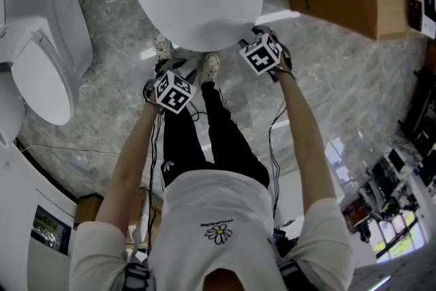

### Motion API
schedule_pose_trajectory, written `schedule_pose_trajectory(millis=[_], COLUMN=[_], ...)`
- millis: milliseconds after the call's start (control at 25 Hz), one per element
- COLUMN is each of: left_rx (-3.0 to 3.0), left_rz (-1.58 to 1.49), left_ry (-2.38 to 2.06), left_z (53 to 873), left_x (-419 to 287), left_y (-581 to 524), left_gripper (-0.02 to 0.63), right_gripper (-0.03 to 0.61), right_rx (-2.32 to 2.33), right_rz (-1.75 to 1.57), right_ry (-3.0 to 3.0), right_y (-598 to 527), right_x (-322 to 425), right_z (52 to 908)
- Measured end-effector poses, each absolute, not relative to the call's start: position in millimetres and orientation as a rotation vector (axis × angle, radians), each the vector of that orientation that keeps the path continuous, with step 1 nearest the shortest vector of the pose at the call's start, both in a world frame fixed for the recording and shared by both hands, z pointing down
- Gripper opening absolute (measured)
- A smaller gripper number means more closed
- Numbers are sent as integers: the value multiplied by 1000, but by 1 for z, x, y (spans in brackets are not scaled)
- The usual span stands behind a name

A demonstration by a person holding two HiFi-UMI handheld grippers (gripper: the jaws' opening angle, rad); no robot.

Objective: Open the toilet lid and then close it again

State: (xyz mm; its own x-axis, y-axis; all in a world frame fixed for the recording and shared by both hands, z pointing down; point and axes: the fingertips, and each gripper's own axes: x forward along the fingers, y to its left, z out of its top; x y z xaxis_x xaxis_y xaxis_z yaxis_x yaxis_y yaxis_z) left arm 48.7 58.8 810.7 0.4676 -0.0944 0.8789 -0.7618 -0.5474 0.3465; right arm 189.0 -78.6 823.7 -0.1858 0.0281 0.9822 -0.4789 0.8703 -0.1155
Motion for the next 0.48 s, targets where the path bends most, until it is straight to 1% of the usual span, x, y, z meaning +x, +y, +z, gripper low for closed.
schedule_pose_trajectory(millis=[480], left_rx=[1903], left_rz=[1039], left_ry=[-805], left_z=[817], left_x=[28], left_y=[50], left_gripper=[186], right_gripper=[210], right_rx=[370], right_rz=[456], right_ry=[-1680], right_y=[-79], right_x=[191], right_z=[838])
